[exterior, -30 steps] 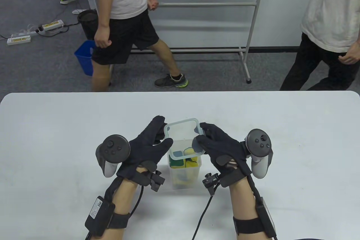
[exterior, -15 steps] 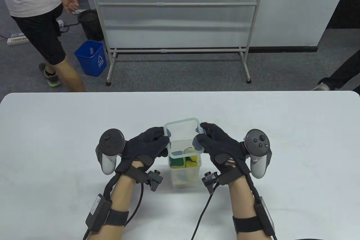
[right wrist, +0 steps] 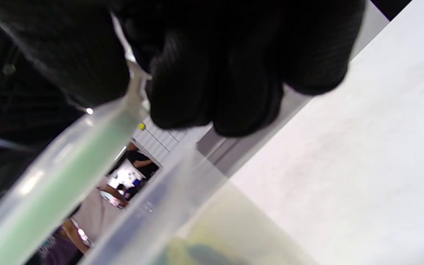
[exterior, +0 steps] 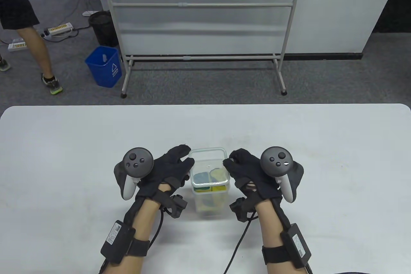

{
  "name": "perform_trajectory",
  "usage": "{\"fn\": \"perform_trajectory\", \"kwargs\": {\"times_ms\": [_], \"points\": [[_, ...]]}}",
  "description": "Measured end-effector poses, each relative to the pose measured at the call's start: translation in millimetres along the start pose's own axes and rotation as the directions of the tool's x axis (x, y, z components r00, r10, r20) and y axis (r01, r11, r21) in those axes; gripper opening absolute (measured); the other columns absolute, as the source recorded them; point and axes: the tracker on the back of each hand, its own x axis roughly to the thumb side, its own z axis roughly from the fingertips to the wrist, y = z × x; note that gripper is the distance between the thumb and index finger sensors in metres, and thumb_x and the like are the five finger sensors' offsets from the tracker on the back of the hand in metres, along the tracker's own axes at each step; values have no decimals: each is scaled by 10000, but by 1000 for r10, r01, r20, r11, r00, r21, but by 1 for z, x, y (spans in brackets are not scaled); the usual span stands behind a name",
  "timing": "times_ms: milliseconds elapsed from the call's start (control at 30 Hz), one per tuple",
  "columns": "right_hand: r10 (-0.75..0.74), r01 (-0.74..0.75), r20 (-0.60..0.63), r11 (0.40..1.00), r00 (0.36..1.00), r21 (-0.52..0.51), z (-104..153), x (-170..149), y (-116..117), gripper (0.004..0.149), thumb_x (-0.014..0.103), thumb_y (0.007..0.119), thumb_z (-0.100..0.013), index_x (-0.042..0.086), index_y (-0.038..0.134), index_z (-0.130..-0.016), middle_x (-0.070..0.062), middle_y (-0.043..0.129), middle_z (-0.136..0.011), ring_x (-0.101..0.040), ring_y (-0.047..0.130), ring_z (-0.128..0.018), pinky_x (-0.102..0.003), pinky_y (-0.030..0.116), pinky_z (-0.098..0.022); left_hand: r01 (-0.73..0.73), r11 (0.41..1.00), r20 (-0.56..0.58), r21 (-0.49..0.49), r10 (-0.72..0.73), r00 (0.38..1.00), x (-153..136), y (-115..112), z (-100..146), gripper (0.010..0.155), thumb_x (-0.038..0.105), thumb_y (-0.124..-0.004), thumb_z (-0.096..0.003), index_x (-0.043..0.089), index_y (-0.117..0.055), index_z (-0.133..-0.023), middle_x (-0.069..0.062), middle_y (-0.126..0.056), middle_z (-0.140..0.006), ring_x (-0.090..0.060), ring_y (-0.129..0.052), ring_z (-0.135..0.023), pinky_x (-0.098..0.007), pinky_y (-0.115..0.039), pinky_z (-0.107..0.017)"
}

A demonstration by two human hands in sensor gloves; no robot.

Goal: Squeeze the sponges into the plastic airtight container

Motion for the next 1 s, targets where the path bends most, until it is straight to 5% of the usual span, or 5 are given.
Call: {"fn": "perform_trajectory", "kwargs": {"times_ms": [467, 1000], "points": [[156, -153, -46, 986, 987, 60, -1, 2, 6, 547, 513, 890, -432, 154, 913, -844, -7, 1029, -587, -267, 1035, -556, -485, 810, -522, 42, 994, -92, -99, -51, 994, -9, -9, -3, 644, 496, -858, -439, 125, -736, -951, 37, -1060, -417, -122, -1080, -234, -344, -961, -244], [30, -9, -107, 980, 994, 198, -5, -9, 10, 557, 488, 842, -467, 130, 871, -893, -30, 1051, -662, -290, 1056, -635, -500, 799, -562, 5, 984, -127, -179, -28, 992, -11, -10, -4, 624, 490, -841, -453, 124, -745, -949, 23, -1074, -455, -147, -1098, -278, -360, -963, -275]]}}
